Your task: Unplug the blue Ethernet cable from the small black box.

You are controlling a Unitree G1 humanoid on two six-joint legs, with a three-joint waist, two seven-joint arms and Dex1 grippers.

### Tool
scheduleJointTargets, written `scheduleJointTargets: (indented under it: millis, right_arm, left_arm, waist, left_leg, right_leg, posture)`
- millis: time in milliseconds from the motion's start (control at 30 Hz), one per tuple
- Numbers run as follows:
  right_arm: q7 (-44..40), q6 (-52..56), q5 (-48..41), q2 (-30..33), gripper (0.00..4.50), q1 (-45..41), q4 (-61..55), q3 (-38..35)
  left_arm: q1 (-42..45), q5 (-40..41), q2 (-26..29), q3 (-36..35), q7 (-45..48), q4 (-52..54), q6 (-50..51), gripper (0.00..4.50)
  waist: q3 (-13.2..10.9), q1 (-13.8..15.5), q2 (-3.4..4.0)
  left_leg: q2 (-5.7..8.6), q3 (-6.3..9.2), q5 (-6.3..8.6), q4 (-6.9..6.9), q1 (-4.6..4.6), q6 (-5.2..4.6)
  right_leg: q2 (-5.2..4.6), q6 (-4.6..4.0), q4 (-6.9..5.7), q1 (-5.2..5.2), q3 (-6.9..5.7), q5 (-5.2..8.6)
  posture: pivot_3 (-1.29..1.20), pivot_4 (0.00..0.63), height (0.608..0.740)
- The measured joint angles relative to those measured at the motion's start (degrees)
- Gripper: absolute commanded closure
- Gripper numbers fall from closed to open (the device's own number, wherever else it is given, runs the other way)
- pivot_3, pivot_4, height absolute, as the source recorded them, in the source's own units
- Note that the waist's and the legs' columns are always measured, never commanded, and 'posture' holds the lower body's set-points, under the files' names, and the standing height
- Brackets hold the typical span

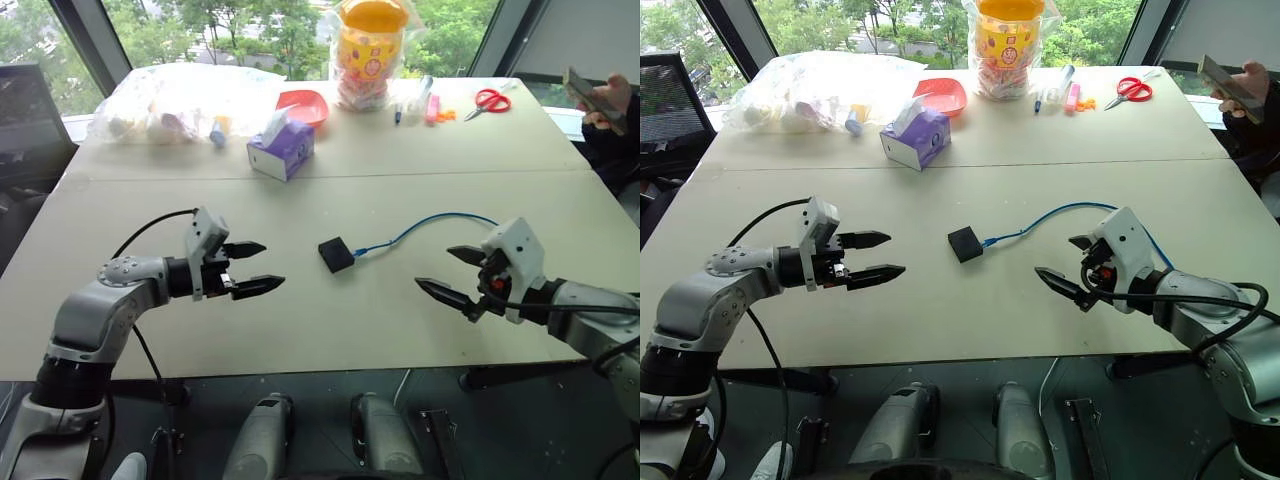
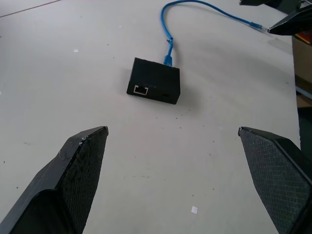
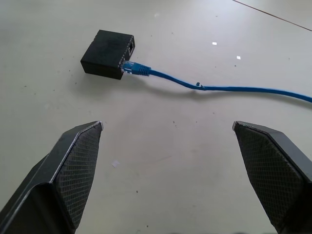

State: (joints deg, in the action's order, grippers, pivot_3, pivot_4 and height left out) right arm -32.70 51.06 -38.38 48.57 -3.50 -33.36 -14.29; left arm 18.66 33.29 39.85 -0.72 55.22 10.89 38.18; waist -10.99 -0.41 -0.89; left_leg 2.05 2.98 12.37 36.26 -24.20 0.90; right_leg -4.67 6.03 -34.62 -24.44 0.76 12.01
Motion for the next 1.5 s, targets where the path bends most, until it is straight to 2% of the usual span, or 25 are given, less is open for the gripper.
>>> scheduleJointTargets:
  millis: [667, 867, 967, 1100, 1267, 1500]
  right_arm:
    - [-3.4, 7.3, 0.1, 4.0, 0.0, -9.9, 4.6, 5.7]
    - [-7.1, 7.8, 1.5, 6.4, 0.0, -17.2, 8.5, 10.7]
    - [-12.0, 6.6, 4.3, 7.5, 0.0, -24.2, 12.2, 17.6]
    - [-20.2, -0.1, 11.1, 5.8, 0.0, -35.7, 21.1, 28.2]
    - [-30.1, -11.2, 22.8, -2.0, 0.0, -47.7, 41.1, 40.7]
    - [-37.3, -28.4, 36.6, -14.4, 0.0, -58.2, 69.6, 48.9]
  left_arm:
    - [-0.3, -4.5, -2.3, 0.5, -0.7, -1.4, -5.2, 0.04]
    - [-0.2, -5.2, -3.5, 0.9, -0.7, -1.8, -6.1, 0.04]
    - [0.3, -5.4, -4.0, 1.1, -0.7, -2.2, -6.4, 0.04]
    - [1.1, -6.4, -4.2, 1.6, -0.6, -3.3, -7.3, 0.04]
    - [2.0, -6.9, -4.0, 1.5, -0.7, -3.6, -8.0, 0.04]
    - [0.0, -7.1, -2.8, 0.8, -1.5, -2.0, -8.4, 0.04]
  waist:
    - [0.0, 0.0, 0.0]
    - [0.0, -0.1, 0.0]
    - [0.0, -0.4, 0.01]
    - [0.0, -0.4, 0.01]
    - [0.0, -0.5, 0.0]
    - [0.0, -0.6, 0.01]
  left_leg:
    - [0.0, -0.02, 0.0, 0.04, 0.02, 0.0]
    - [0.0, -0.03, 0.0, 0.08, 0.04, 0.0]
    - [0.0, -0.09, 0.0, 0.14, 0.08, 0.0]
    - [-0.01, -0.13, 0.0, 0.18, 0.16, 0.0]
    - [0.01, -0.25, 0.0, 0.23, 0.16, 0.0]
    - [0.04, -0.39, -0.01, 0.19, 0.16, 0.01]
  right_leg:
    - [0.01, 0.01, -0.06, 0.0, 0.01, 0.0]
    - [0.01, 0.01, -0.14, 0.0, 0.01, 0.0]
    - [0.01, 0.01, -0.27, -0.04, 0.05, 0.0]
    - [0.05, 0.01, -0.39, -0.04, 0.07, 0.0]
    - [0.05, 0.02, -0.44, -0.04, 0.09, -0.01]
    - [0.06, 0.22, -0.57, -0.11, 0.09, -0.12]
  posture:
    - [0.0, 0.15, 0.74]
    - [0.0, 0.15, 0.74]
    - [0.0, 0.15, 0.74]
    - [0.0, 0.15, 0.74]
    - [0.0, 0.15, 0.74]
    - [0.0, 0.15, 0.74]
